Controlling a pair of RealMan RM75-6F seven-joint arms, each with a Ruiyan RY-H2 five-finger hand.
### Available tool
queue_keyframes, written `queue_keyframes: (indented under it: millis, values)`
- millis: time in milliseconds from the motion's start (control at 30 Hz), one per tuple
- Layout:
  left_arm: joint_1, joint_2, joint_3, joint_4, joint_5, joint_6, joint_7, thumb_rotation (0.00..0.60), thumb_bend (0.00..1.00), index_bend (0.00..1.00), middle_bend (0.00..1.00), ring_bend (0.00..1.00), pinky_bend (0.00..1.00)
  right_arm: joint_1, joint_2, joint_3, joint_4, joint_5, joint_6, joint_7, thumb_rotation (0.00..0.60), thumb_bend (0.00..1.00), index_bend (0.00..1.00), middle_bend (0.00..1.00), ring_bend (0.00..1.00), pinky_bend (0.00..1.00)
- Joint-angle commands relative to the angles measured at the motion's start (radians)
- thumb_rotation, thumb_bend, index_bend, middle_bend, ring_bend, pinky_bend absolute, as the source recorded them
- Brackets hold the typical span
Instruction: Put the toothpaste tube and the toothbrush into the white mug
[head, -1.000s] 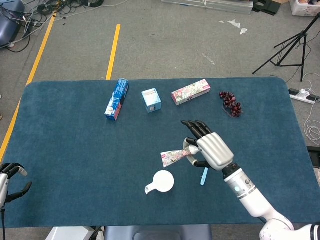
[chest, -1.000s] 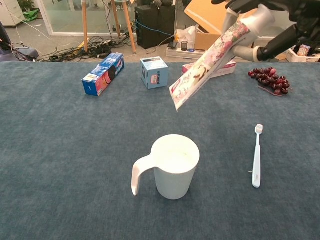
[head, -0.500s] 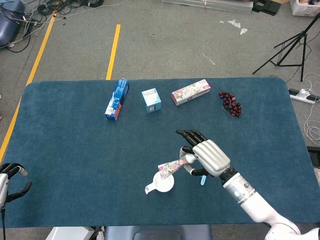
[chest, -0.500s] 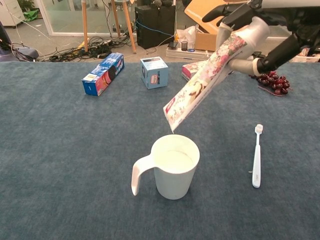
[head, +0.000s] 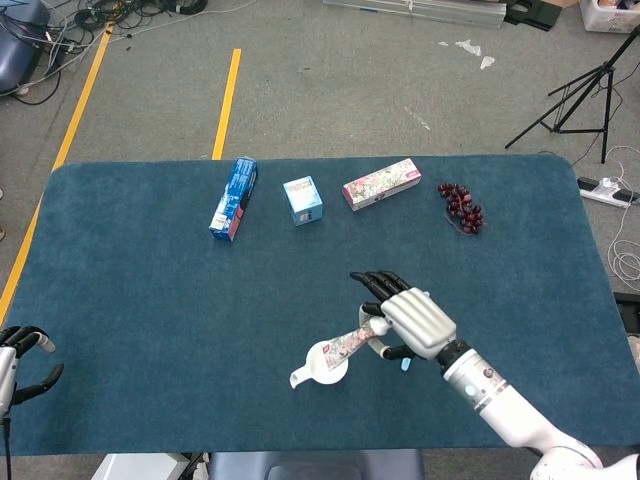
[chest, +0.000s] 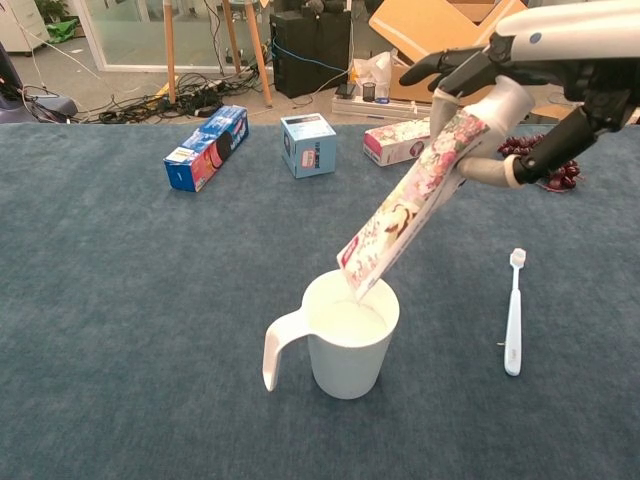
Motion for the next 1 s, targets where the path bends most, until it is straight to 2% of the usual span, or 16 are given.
queue_keyframes:
  millis: [33,300,633,1000]
  values:
    - [0.0,-0.001,0.0,0.001,-0.001,-0.001,0.001,0.6,0.25,0.51,0.4,0.31,0.33,0.015,0.008,-0.007,-0.006,0.01,-0.017,-0.022,0.6,0.35,0.61,0.06,0.0,0.08]
    - [0.0,-0.001,0.0,0.001,0.001,0.0,0.003,0.6,0.25,0.51,0.4,0.31,0.33,0.072,0.022,-0.017,-0.031,0.059,-0.057,-0.107,0.6,0.35,0.61,0.06,0.0,0.08]
    - [0.001,-0.001,0.001,0.001,0.003,0.001,0.003,0.6,0.25,0.51,0.4,0.31,0.33,0.103,-0.031,-0.024,-0.017,0.098,-0.021,-0.163,0.6,0.35,0.61,0.06,0.0,0.08]
    - [0.0,-0.001,0.002,0.0,0.004,0.0,0.006,0.6,0.25,0.51,0.4,0.31,0.33,0.109,-0.063,-0.034,0.0,0.086,0.015,-0.179,0.6,0.35,0.61,0.06,0.0,0.08]
